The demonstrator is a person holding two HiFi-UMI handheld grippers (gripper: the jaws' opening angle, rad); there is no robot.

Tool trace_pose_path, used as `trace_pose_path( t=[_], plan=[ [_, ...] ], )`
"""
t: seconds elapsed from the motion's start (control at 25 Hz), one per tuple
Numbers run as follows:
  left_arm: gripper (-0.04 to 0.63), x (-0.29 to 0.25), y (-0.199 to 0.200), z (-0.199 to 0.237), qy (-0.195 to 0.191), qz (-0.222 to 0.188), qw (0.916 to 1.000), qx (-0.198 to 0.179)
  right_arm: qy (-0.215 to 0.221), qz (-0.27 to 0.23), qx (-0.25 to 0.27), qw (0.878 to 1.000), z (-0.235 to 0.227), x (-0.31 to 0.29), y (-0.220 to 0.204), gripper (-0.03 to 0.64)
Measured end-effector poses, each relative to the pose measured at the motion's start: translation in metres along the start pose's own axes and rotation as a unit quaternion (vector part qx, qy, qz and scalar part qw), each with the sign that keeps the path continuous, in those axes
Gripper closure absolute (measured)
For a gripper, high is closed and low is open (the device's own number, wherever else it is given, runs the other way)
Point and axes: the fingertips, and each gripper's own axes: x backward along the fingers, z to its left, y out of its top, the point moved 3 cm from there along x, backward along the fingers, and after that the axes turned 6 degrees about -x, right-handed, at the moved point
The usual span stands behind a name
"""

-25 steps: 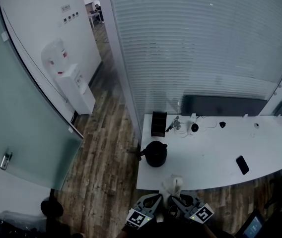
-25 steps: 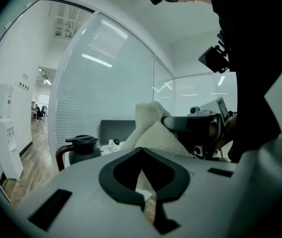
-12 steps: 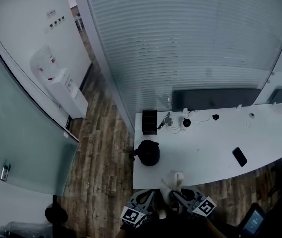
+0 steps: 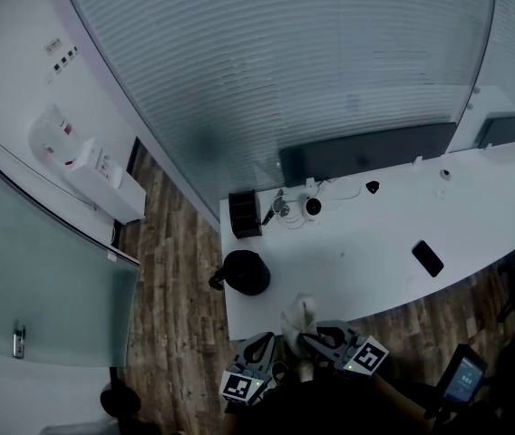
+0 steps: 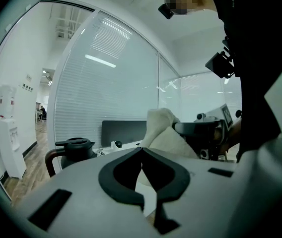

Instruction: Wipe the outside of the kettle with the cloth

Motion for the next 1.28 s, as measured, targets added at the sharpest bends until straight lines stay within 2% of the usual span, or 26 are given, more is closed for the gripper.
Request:
trace_pose_path(
  t=[0.32,0.48,0.72,0.96,1.12,1.28],
  plan=[
    [0.591,-0.001,-0.003,-0.002,0.025,0.004,0.9997,0.002,0.021,0.008,0.017,1.000,-0.008,-0.001,0.000,0.563],
    [0.591,-0.001,-0.006,-0.008,0.019,0.004,0.9998,-0.003,0.026,0.008,0.033,0.999,-0.001,0.000,-0.001,0.563],
    [0.591,0.008,-0.004,-0.008,0.026,-0.003,0.9997,0.002,0.029,0.026,0.025,0.999,0.012,-0.007,-0.007,0.563],
    [0.591,0.016,-0.009,-0.009,0.022,-0.008,0.9997,0.007,0.038,0.030,0.043,0.998,0.022,-0.011,-0.008,0.563],
    [0.591,0.015,-0.014,-0.014,0.006,-0.008,0.9999,0.002,0.034,0.033,0.049,0.998,0.026,-0.010,-0.014,0.563],
    [0.591,0.008,-0.017,-0.019,-0.010,-0.003,0.9999,0.002,0.024,0.030,0.037,0.999,0.021,-0.007,-0.014,0.563]
  ],
)
